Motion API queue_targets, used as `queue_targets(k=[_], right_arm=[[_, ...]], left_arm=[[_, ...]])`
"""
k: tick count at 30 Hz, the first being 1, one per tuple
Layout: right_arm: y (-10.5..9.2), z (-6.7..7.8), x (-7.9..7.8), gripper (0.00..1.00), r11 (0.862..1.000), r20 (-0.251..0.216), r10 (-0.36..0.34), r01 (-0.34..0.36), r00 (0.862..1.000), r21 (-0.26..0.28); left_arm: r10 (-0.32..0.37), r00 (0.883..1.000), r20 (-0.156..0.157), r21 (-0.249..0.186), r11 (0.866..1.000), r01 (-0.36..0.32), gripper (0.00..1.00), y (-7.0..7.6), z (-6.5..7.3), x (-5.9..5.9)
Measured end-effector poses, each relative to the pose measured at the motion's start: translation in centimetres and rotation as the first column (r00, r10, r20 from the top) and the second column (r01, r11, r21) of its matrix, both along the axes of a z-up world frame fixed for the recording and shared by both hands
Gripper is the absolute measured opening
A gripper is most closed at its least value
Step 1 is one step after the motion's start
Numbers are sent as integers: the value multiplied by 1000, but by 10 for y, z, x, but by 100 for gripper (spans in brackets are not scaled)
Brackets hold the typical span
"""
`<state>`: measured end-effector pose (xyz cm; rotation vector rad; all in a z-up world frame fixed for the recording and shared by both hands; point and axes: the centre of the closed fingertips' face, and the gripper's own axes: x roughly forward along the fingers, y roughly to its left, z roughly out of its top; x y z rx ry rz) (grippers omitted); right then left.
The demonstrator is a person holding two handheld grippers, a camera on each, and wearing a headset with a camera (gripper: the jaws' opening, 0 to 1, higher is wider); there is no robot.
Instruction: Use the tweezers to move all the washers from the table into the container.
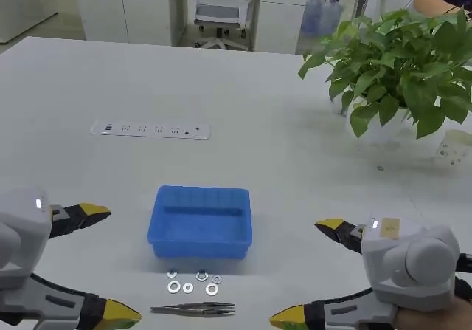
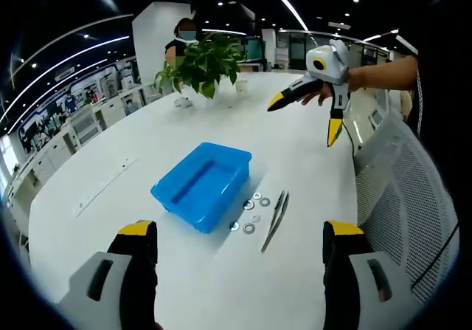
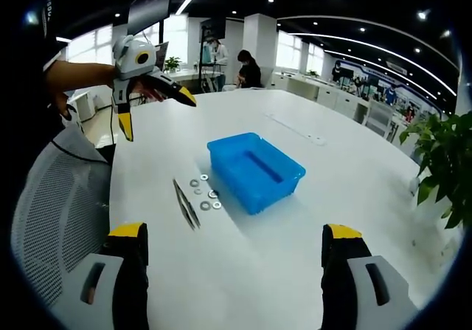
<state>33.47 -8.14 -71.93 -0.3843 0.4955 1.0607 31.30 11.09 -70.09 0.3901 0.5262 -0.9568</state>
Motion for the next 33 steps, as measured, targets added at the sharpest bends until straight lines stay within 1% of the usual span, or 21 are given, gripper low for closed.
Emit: queue_targets(k=[21,26,33], right_arm=[[0,1,0,99,1000,4,5,-4,1000,-2],[0,1,1,99,1000,7,13,-13,1000,-13],[2,1,1,96,998,17,48,-47,999,-32]], left_arm=[[-3,1000,2,4,1000,3,99,1,0,0],[-4,1000,4,10,1000,4,99,2,0,0],[-24,1000,-4,32,999,24,99,1,-5,-4]])
